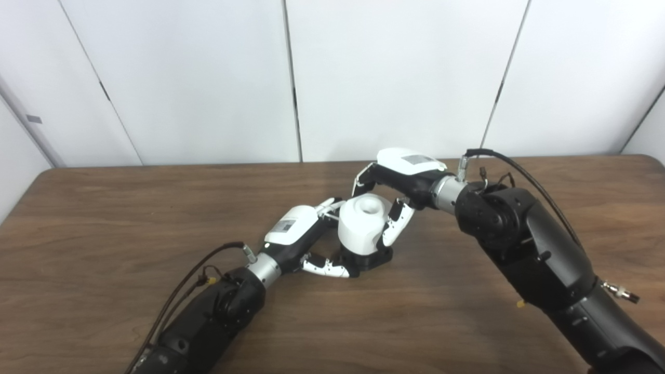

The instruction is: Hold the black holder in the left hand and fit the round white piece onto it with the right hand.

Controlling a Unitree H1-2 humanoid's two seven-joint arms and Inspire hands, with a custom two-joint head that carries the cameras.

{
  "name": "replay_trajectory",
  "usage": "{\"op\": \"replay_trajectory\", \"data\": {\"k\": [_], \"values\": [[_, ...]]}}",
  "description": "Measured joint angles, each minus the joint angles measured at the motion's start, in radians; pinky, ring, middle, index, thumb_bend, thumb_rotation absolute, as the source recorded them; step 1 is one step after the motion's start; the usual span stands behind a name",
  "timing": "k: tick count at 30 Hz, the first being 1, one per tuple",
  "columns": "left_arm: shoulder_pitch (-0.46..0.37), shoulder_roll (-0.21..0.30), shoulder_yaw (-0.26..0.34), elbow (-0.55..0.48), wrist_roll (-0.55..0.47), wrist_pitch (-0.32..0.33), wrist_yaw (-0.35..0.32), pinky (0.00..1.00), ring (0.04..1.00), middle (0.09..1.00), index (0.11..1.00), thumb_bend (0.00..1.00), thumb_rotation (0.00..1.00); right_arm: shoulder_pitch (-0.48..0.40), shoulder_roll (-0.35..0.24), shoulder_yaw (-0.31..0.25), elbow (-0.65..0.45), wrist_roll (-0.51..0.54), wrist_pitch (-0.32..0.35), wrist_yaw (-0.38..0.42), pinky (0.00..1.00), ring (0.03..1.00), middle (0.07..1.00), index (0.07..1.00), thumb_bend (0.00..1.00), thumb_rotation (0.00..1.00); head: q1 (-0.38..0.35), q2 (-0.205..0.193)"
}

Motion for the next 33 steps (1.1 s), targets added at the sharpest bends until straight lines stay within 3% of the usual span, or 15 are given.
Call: {"op": "replay_trajectory", "data": {"k": [6,26,33], "values": [[0.0,-0.001,0.002,0.0,0.0,0.0,-0.001,0.91,0.983,0.944,0.48,0.52,0.07,-0.001,-0.001,0.003,0.0,-0.013,-0.002,0.001,0.76,0.769,0.69,0.481,0.52,0.13,0.002,0.002],[0.004,-0.003,0.012,-0.003,0.0,0.0,-0.007,0.9,0.978,0.941,0.48,0.52,0.07,0.005,-0.004,0.015,0.012,-0.056,-0.031,-0.017,0.87,0.805,0.709,0.483,0.52,0.14,0.009,0.017],[0.005,-0.003,0.013,-0.003,0.0,0.0,-0.007,0.9,0.973,0.938,0.48,0.52,0.07,0.009,-0.001,0.022,0.022,-0.061,-0.033,-0.032,0.86,0.8,0.714,0.483,0.52,0.14,0.012,0.018]]}}
